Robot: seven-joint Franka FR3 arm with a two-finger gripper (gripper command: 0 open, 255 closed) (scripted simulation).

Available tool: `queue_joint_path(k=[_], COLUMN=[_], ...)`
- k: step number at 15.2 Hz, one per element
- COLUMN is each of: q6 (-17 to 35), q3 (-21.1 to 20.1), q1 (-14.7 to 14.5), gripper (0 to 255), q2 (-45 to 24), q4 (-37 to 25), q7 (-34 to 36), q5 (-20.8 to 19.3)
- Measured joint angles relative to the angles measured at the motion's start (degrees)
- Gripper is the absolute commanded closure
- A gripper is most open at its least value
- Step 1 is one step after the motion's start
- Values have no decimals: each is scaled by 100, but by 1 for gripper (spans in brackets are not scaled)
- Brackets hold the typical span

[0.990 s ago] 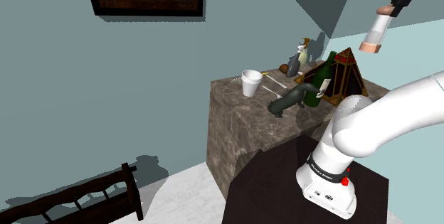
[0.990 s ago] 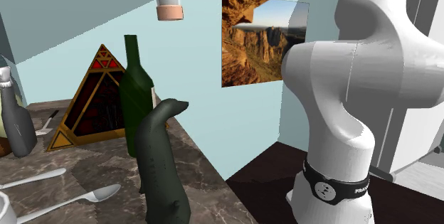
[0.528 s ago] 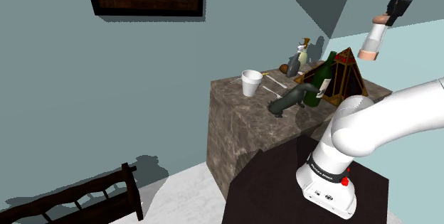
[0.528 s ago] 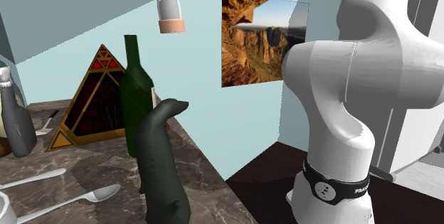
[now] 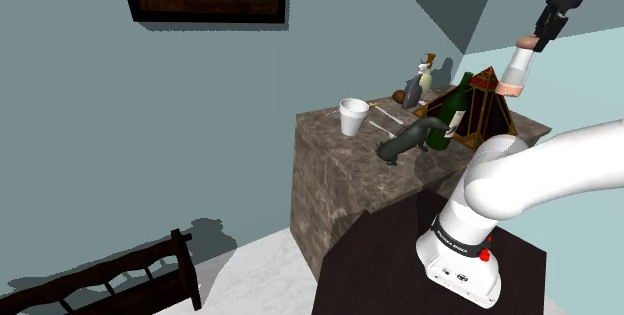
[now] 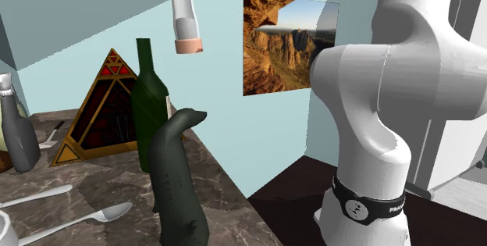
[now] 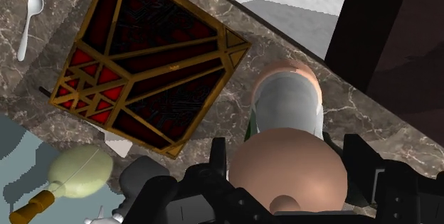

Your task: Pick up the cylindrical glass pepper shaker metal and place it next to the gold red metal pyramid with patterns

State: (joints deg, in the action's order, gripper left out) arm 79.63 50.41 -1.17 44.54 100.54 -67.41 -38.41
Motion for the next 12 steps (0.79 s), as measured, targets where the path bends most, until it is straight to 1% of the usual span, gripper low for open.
queue_joint_path(k=[5, 12], q6=[282, 669], q3=[9, 121], q1=[129, 272], gripper=[255, 255], q2=[219, 477], q4=[515, 1137], q7=[137, 266], q5=[-110, -292])
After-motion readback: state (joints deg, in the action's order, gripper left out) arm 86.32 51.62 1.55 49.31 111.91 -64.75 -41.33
